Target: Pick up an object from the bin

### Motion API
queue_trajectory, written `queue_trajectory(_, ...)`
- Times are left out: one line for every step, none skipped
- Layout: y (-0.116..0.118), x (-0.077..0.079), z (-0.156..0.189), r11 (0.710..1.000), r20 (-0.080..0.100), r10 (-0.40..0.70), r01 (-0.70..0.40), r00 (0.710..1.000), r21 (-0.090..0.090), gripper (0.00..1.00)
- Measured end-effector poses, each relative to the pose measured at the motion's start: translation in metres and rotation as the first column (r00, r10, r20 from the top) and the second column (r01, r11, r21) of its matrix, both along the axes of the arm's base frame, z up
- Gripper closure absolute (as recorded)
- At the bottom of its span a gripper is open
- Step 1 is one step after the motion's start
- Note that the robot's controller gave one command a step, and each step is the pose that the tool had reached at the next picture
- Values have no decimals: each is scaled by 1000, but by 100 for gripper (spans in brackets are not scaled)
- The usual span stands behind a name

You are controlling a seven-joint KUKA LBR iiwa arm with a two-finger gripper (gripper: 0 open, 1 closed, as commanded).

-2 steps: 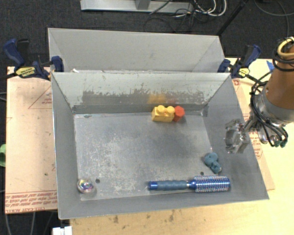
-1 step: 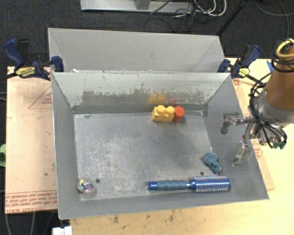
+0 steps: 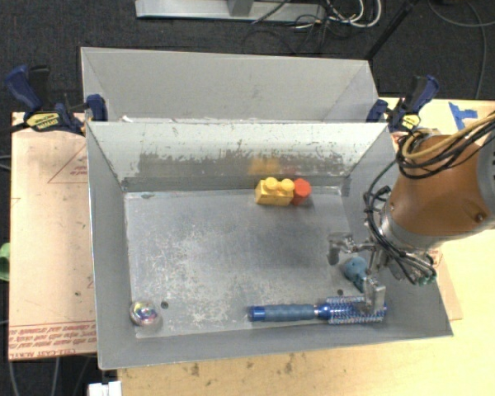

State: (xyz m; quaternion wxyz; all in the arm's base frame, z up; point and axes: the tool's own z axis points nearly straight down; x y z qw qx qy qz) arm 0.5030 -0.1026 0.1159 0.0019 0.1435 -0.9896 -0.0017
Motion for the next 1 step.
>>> queue_trajectory(18, -18, -37, 1000, 19, 0, 0, 1000, -3, 0)
